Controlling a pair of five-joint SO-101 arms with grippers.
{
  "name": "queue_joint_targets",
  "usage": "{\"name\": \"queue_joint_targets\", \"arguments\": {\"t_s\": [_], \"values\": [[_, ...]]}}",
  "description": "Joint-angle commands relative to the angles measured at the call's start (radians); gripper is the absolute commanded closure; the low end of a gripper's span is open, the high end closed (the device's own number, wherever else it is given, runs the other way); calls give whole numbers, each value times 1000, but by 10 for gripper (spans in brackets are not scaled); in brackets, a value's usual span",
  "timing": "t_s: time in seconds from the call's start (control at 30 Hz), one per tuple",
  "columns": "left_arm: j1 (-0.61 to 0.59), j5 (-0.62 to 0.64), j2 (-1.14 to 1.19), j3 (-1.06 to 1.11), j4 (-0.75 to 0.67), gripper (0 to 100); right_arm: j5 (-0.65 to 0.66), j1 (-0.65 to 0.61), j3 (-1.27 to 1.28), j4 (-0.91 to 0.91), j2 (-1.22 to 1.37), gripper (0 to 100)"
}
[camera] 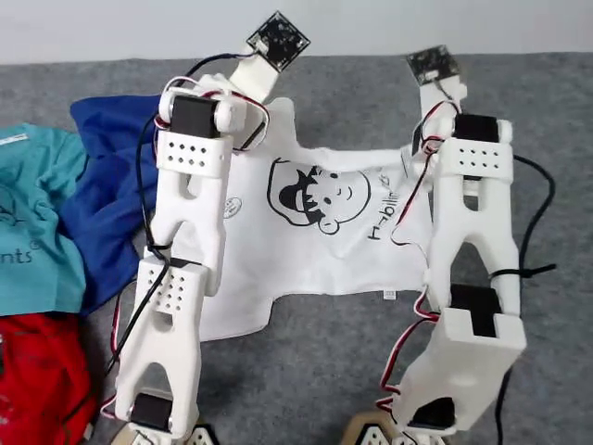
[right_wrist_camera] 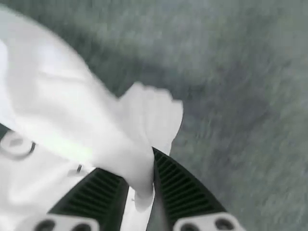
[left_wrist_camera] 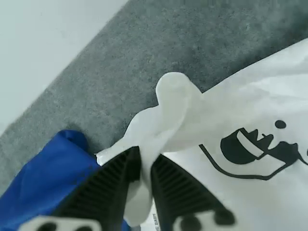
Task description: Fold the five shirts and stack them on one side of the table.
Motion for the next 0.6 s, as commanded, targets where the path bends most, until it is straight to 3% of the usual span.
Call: {"name": "queue_joint_targets", "arguments": {"t_s": [0.0, 0.13, 0.57], "values": [[5, -34, -77, 10, 31, 997, 25, -12, -66, 99, -16, 989], [12, -81, -175, 211, 31, 997, 86, -12, -66, 185, -16, 989], [12, -301, -690, 1185, 28, 997, 233, 27, -21, 318, -4, 989]]}}
